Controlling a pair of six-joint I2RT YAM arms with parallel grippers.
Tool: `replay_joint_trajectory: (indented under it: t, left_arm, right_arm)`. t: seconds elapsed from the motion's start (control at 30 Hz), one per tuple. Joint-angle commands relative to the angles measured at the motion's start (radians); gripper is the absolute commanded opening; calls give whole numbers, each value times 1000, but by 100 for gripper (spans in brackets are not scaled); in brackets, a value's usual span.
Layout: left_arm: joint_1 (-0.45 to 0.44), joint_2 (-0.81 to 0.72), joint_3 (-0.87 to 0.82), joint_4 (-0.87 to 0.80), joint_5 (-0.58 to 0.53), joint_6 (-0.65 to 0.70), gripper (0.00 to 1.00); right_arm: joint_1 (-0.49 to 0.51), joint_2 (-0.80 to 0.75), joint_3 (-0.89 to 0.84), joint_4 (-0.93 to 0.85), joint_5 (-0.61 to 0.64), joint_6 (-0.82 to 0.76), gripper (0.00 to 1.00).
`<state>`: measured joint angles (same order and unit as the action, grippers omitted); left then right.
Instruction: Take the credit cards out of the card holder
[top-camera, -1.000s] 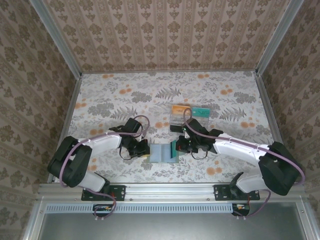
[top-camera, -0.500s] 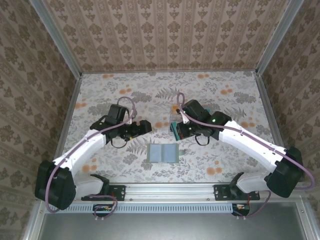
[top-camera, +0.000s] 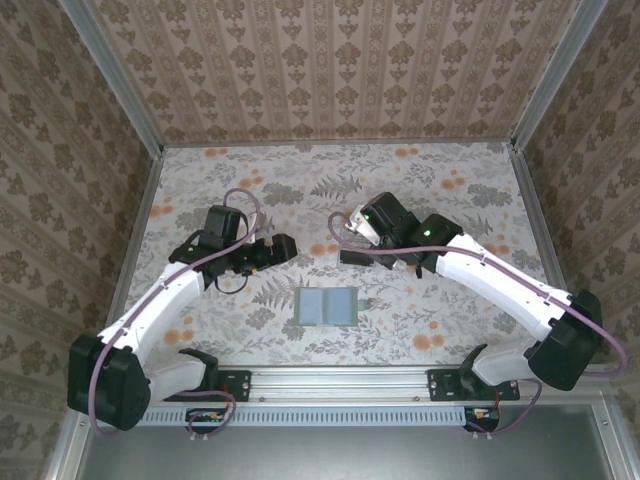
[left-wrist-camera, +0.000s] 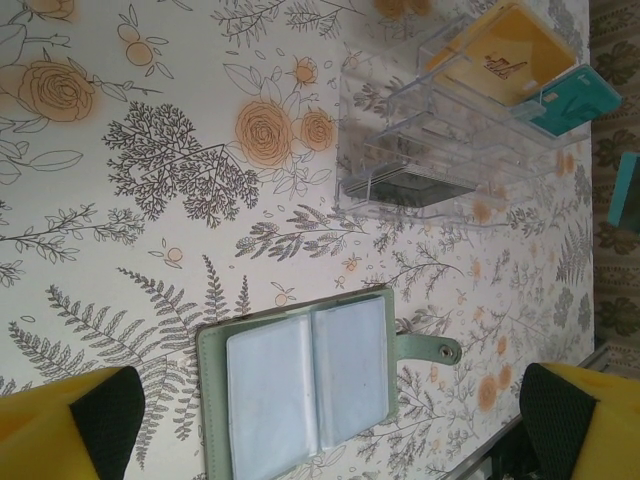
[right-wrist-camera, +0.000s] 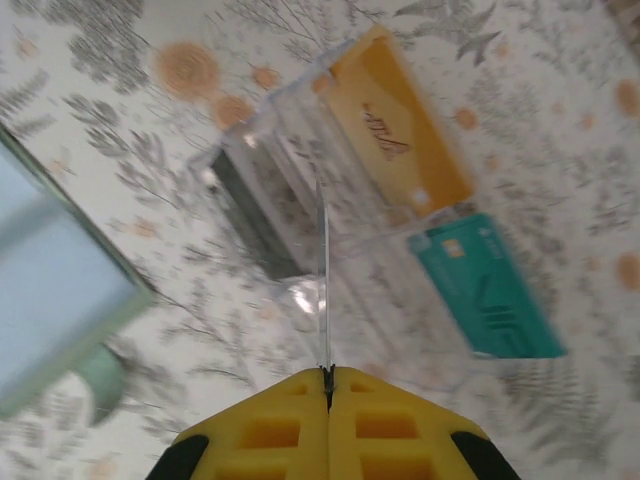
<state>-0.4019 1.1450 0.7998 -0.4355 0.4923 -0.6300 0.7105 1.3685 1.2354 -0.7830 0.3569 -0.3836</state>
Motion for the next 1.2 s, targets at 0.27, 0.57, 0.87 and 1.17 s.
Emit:
replay_joint_trajectory:
  t: [0.27, 0.57, 0.87, 1.17]
  left_arm:
    - [11, -8, 38, 8, -11, 56, 100]
    - [14, 19, 52, 18, -14, 62, 100]
    - [26, 42, 59, 24, -11, 62, 100]
    - [35, 52, 58, 29, -3, 62, 100]
  right_arm:
    - [-117, 51, -33, 93, 74, -529, 0]
    - [-170, 83, -39, 127, 16, -645, 0]
    - [-210, 91, -76, 150, -29, -630, 0]
    - [-233, 127, -74, 177, -28, -634, 0]
